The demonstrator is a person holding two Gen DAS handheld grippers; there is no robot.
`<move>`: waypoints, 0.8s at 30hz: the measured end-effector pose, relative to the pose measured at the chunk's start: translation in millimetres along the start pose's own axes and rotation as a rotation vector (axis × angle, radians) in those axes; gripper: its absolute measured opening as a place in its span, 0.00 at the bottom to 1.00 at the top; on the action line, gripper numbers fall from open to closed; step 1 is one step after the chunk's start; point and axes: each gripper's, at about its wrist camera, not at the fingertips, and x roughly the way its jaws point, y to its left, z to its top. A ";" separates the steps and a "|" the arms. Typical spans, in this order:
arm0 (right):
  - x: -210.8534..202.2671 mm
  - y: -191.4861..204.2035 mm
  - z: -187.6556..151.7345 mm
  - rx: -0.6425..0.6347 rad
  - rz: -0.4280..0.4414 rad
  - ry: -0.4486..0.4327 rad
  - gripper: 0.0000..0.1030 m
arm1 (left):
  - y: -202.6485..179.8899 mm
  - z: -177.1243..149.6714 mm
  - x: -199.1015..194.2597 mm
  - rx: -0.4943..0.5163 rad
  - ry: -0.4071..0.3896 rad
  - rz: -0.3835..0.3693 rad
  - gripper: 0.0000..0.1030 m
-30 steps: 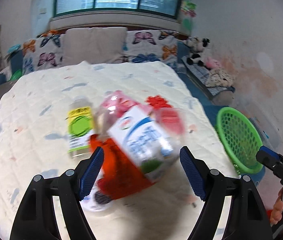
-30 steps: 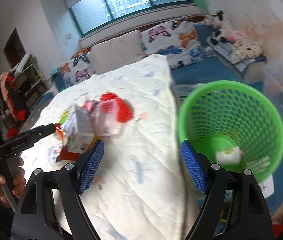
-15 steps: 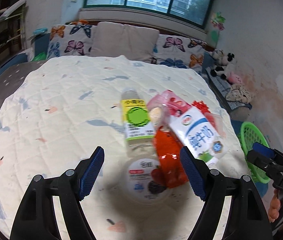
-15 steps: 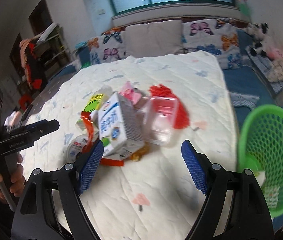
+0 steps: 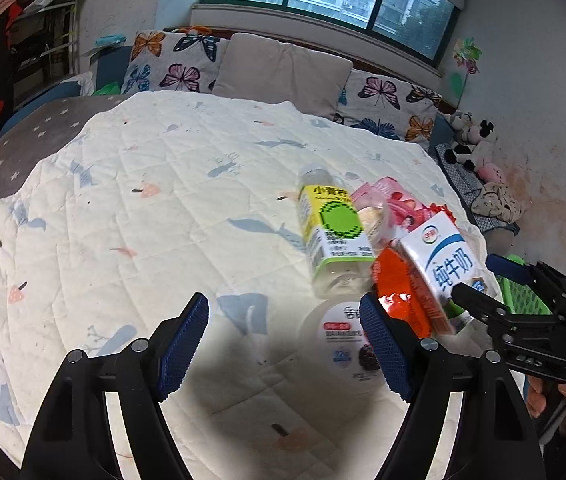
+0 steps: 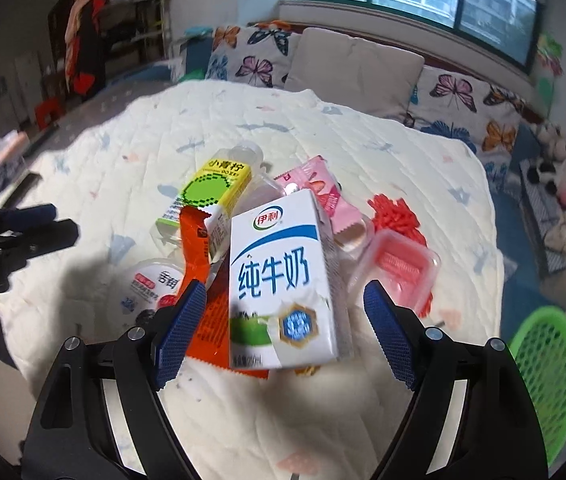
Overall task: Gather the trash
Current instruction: 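Grasp the white milk carton with the right gripper, then lift the milk carton with the right gripper while the left gripper grasps the orange wrapper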
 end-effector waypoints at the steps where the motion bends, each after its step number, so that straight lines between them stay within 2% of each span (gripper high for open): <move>1: 3.2 1.7 -0.1 -0.008 -0.008 0.005 0.78 | 2.4 -0.9 0.4 -0.005 0.002 0.002 0.73; 12: 40.1 9.6 2.8 -0.089 -0.115 0.052 0.78 | 14.7 -6.2 7.6 -0.038 0.026 -0.008 0.73; 14: 40.6 9.5 2.4 -0.091 -0.130 0.047 0.74 | 13.5 -7.0 9.2 -0.035 0.031 -0.014 0.73; 15: 40.4 8.9 2.2 -0.086 -0.128 0.047 0.73 | 13.1 -7.2 9.8 -0.033 0.032 -0.016 0.73; 16: 39.3 6.8 2.3 -0.071 -0.117 0.047 0.67 | 11.1 -7.3 10.5 -0.029 0.034 -0.019 0.73; 19: 31.6 -2.7 1.7 -0.023 -0.095 0.032 0.67 | 5.2 -8.9 12.3 -0.018 0.040 -0.031 0.73; 24: 5.9 -23.6 -1.8 0.095 0.002 -0.002 0.67 | -6.8 -12.3 16.7 0.000 0.056 -0.062 0.73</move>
